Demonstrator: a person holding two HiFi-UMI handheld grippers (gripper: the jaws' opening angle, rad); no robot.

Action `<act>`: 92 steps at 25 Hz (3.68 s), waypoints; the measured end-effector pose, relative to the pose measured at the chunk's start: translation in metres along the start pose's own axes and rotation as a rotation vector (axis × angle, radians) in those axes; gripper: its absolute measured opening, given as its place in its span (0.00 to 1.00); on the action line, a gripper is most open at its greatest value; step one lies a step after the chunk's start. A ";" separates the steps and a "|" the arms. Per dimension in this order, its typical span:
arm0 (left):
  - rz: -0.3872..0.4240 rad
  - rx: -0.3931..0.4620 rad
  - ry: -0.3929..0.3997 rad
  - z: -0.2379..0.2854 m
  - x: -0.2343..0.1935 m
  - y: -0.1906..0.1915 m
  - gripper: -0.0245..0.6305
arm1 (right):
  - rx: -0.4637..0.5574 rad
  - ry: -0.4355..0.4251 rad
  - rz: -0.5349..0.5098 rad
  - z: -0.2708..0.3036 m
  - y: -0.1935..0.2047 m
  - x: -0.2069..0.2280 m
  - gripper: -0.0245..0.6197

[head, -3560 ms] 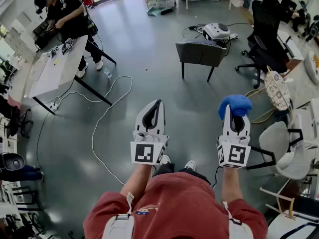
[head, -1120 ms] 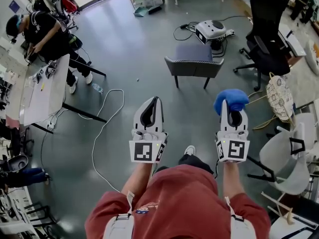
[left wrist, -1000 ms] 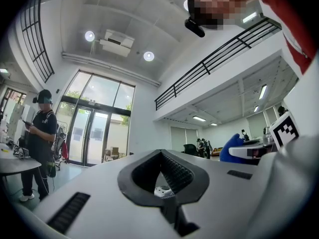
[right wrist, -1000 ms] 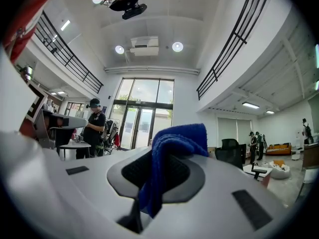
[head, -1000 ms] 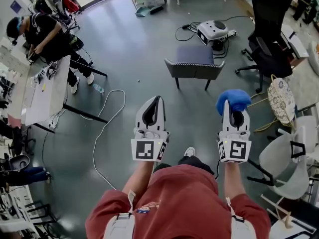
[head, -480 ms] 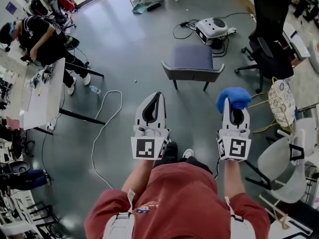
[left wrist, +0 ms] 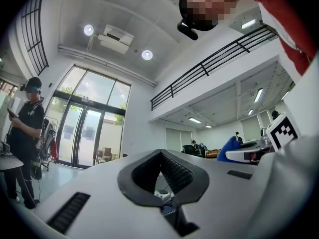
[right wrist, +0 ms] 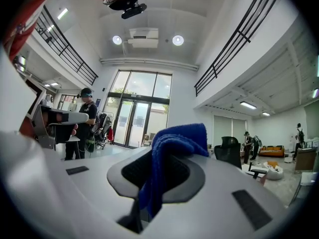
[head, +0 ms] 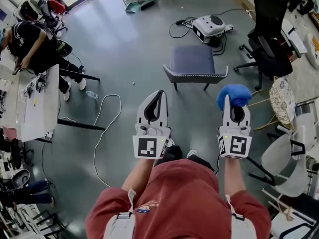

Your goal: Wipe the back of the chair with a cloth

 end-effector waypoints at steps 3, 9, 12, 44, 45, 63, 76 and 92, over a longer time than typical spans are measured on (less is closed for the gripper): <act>-0.014 -0.009 0.012 0.007 -0.016 0.017 0.06 | -0.036 0.004 -0.020 0.013 0.012 -0.015 0.13; -0.042 -0.030 0.023 0.022 -0.026 0.070 0.06 | -0.095 0.013 -0.032 0.029 0.055 -0.025 0.13; -0.019 -0.052 0.034 0.032 -0.017 0.110 0.06 | -0.124 -0.005 -0.042 0.037 0.088 -0.017 0.13; 0.011 -0.250 0.032 -0.018 0.104 0.496 0.06 | -0.472 -0.129 -0.048 0.041 0.512 0.021 0.13; 0.009 -0.252 0.028 -0.019 0.104 0.496 0.06 | -0.480 -0.131 -0.049 0.039 0.514 0.022 0.13; 0.004 -0.266 -0.006 0.004 0.098 0.502 0.06 | -0.537 -0.112 -0.128 0.143 0.552 0.074 0.13; -0.007 -0.265 -0.007 0.013 0.097 0.503 0.06 | -0.651 0.002 -0.051 0.217 0.579 0.114 0.13; -0.017 -0.273 -0.030 0.006 0.074 0.501 0.06 | -0.649 -0.057 -0.016 0.231 0.572 0.063 0.13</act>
Point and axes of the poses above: the fingertips, and each gripper's own axes: z forward along the fingers, x to its right, y out of its underside, the point moved 7 cm from there along -z, backward along the fingers, and after that the axes turned 5 degrees about z, right-handed, at the moved point
